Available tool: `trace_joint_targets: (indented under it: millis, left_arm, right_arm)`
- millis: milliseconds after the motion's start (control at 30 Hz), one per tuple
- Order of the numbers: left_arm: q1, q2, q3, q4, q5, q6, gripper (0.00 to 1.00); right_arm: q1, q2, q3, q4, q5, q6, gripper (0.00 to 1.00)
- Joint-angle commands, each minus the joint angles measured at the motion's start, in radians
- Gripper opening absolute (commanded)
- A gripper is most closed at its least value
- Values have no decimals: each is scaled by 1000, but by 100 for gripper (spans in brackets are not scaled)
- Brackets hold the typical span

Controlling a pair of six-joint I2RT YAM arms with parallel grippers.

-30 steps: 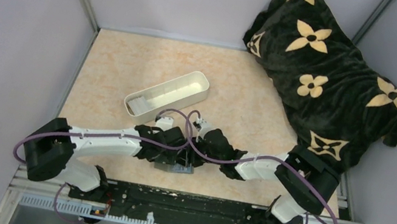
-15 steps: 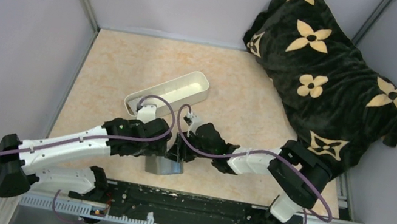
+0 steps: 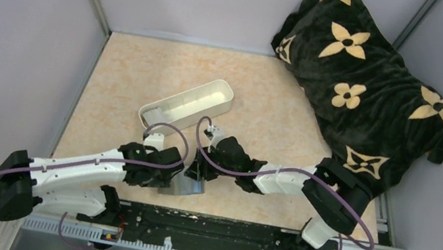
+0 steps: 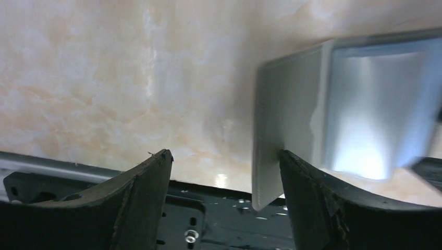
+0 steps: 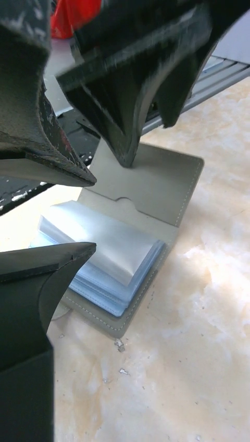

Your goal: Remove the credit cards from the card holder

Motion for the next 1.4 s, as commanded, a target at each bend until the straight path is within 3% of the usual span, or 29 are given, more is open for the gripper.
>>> trace_joint_targets:
  millis: [0, 267, 467, 600, 1067, 1367]
  left_arm:
    - [-3, 4, -65, 12, 40, -79, 78]
    - [-3, 113, -44, 1, 34, -94, 56]
    - [-3, 243, -38, 104, 36, -41, 22]
    - [-5, 346, -14, 192, 49, -5, 9]
    - [-11, 430, 40, 410, 104, 104, 5]
    - [-11, 442, 97, 448, 111, 147, 6]
  right_arm:
    - [8, -64, -27, 3, 31, -24, 44]
    - [8, -30, -53, 12, 19, -23, 39]
    - [8, -41, -62, -6, 31, -30, 38]
    - [4, -58, -74, -20, 40, -32, 38]
    - [-46, -210, -108, -120, 77, -48, 37]
    - [-45, -235, -83, -165, 92, -57, 37]
